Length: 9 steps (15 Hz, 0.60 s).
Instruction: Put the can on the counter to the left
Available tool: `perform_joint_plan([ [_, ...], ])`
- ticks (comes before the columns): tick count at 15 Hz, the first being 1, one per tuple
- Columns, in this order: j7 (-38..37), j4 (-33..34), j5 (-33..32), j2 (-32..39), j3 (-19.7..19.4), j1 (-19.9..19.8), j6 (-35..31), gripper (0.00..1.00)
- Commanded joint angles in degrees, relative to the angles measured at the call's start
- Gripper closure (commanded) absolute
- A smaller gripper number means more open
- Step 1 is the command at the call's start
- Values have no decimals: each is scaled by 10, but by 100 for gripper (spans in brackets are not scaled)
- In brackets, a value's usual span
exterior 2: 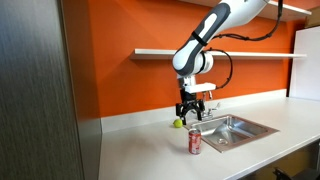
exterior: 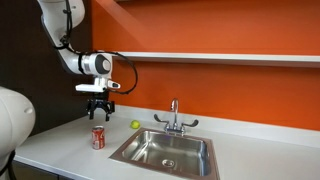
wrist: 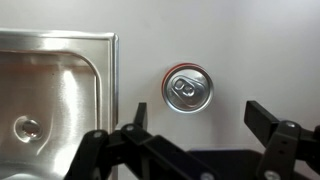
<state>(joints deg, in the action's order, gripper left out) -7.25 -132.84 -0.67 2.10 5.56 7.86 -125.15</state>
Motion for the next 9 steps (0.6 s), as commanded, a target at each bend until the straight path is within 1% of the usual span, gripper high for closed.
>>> perform_joint_plan([
  [1, -14, -7, 10, -55, 4, -4, 42, 0],
  [9, -12, -45, 10, -178, -20, -31, 119, 0],
])
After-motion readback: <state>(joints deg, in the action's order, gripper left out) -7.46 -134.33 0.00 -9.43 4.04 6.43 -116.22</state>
